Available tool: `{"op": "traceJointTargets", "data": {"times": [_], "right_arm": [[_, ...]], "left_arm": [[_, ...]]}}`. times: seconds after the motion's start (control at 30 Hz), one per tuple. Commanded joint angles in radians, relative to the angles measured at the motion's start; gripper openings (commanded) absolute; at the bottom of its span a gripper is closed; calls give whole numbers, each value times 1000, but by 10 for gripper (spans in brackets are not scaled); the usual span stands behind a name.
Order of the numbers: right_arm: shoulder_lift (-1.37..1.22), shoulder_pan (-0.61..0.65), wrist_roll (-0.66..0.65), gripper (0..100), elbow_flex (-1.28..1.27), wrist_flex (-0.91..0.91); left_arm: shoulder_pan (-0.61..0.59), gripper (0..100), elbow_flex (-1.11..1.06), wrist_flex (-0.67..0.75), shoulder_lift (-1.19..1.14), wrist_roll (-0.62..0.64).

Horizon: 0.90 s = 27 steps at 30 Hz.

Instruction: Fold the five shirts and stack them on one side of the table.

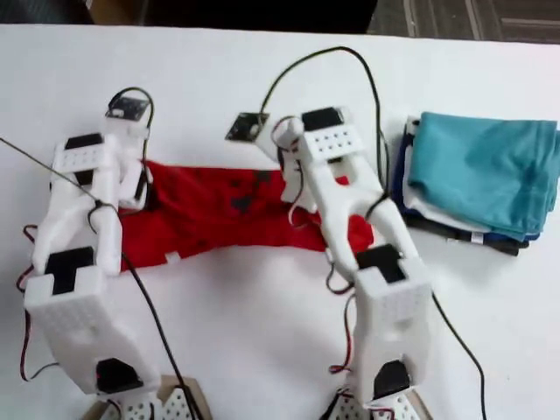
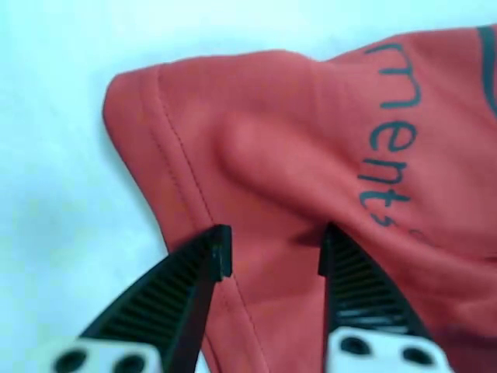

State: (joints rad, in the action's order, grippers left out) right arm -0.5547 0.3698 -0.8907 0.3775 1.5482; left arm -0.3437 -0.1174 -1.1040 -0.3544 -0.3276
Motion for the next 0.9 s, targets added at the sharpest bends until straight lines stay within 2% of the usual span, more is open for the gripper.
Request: {"op": "traceJointTargets", "data": {"times": [0.0, 0.13, 0.43, 0.5, 0.57, 0.67, 0.87], "right_arm": [[-51, 18, -6, 77, 169, 96], [-85, -5, -8, 193, 301, 143], [-76, -70, 8, 188, 430, 166], [-38, -64, 54, 124, 387, 166], [27, -41, 101, 14, 321, 166], [111, 2, 144, 43, 178, 163], [114, 54, 149, 20, -54, 53]], "left_arm": [[6, 207, 24, 11, 8, 12], [6, 207, 24, 11, 8, 12], [6, 207, 24, 11, 8, 11], [6, 207, 24, 11, 8, 11], [6, 207, 24, 11, 8, 11], [6, 207, 24, 11, 8, 11], [6, 207, 24, 12, 8, 11]]}}
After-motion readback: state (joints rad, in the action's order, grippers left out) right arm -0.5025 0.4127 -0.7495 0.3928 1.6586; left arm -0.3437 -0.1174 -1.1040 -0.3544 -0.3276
